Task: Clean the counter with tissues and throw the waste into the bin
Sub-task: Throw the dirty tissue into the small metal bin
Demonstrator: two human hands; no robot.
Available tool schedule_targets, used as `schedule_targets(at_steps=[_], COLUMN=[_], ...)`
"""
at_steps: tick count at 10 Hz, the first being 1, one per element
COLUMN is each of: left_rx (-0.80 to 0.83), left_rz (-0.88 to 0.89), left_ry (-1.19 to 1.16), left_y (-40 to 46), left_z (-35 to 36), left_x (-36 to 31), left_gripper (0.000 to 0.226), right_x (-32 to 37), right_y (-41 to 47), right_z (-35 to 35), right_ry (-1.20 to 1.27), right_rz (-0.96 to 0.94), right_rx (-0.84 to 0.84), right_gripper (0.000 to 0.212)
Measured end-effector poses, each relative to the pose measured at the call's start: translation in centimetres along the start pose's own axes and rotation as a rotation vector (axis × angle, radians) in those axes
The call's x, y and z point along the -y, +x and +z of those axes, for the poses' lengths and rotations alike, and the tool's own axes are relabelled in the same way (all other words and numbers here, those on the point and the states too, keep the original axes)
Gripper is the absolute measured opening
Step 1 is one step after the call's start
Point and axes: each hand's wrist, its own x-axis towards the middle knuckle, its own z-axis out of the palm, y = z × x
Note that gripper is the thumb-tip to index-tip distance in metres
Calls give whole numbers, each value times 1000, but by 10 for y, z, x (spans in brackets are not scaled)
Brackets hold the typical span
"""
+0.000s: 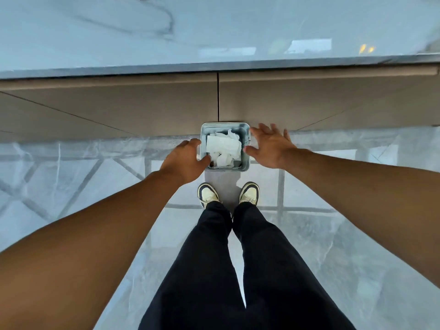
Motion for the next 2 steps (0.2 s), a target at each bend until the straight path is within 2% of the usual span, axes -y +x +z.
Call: schedule_targets(at_steps=[1,2], left_rx=[-23,-71], left_rz=[-15,7], left_ry=[56,106], left_y=[-40,-64], left_z=[-34,-55], left_x=[-25,-41], left_gripper=[65,67], right_x=[9,17], right_y=[-43,-71], right_z=[-40,-61], right_ry=[-40,-47], right_rz=[51,37], right_rx=[78,70], right_gripper=[76,76])
